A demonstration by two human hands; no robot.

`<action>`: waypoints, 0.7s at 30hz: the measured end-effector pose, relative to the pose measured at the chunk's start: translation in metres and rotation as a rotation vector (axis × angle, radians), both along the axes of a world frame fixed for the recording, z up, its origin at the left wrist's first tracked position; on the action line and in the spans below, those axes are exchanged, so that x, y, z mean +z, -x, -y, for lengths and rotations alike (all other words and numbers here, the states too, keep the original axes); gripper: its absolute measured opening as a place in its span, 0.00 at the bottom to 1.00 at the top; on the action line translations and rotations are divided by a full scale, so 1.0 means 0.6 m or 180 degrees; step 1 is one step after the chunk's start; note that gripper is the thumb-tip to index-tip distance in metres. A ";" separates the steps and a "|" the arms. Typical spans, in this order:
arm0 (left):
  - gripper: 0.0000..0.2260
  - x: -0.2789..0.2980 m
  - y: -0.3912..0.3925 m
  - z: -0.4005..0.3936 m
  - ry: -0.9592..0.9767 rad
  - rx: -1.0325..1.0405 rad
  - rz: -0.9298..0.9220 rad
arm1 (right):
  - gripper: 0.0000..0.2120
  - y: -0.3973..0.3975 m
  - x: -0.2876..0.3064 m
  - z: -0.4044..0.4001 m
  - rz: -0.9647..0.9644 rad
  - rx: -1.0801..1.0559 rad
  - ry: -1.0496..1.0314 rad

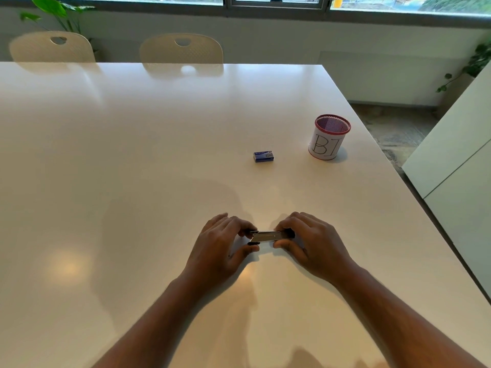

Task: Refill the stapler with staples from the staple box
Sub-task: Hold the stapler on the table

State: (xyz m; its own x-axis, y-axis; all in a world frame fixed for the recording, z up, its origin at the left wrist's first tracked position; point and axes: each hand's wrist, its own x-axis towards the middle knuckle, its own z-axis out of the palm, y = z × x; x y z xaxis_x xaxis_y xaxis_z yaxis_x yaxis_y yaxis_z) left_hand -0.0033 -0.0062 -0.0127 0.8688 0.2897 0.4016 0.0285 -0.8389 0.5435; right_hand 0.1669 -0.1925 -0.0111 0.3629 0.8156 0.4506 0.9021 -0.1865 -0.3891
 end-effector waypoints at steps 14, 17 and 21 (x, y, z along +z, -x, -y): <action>0.14 0.008 -0.002 0.003 -0.0065 -0.0028 -0.0044 | 0.17 0.002 0.003 -0.002 -0.0001 -0.0032 0.0041; 0.15 0.009 -0.002 0.004 -0.0036 -0.0017 -0.0109 | 0.18 0.001 0.006 -0.001 -0.0044 -0.0055 0.0014; 0.09 0.008 -0.002 0.003 -0.0079 0.0022 -0.0074 | 0.18 0.001 0.007 0.000 0.0024 0.0010 0.0076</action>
